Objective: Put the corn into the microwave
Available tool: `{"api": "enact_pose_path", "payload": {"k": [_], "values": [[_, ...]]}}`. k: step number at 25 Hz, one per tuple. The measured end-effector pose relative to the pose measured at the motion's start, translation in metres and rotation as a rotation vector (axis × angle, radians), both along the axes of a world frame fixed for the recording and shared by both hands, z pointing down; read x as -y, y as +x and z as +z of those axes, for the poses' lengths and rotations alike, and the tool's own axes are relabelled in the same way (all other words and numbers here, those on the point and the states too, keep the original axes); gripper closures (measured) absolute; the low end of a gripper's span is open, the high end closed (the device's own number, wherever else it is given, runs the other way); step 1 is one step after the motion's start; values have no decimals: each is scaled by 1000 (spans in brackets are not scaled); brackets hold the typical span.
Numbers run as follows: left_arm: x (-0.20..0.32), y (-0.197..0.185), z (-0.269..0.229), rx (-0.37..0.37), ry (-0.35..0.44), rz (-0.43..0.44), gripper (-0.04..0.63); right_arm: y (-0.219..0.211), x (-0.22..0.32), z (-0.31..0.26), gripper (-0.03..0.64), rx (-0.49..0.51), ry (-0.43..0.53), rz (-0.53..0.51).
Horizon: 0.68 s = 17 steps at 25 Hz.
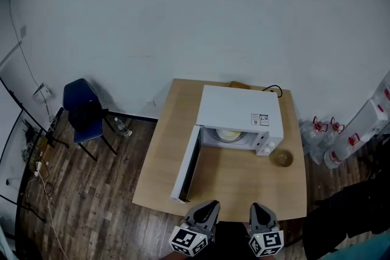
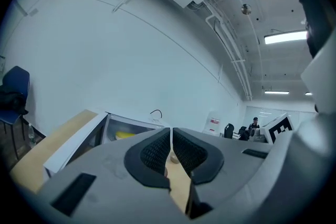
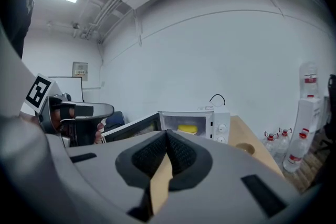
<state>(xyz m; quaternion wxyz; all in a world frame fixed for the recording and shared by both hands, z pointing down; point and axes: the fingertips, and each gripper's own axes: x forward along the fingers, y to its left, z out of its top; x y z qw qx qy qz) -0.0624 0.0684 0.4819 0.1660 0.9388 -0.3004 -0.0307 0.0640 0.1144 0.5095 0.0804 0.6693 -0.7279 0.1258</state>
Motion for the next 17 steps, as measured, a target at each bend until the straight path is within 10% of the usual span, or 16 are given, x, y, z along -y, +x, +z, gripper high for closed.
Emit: {"api": "enact_pose_path", "payload": {"k": [17], "values": [[27,7,15,71,-55,-39,572,13,25,0,558,1,-3,-14]]}}
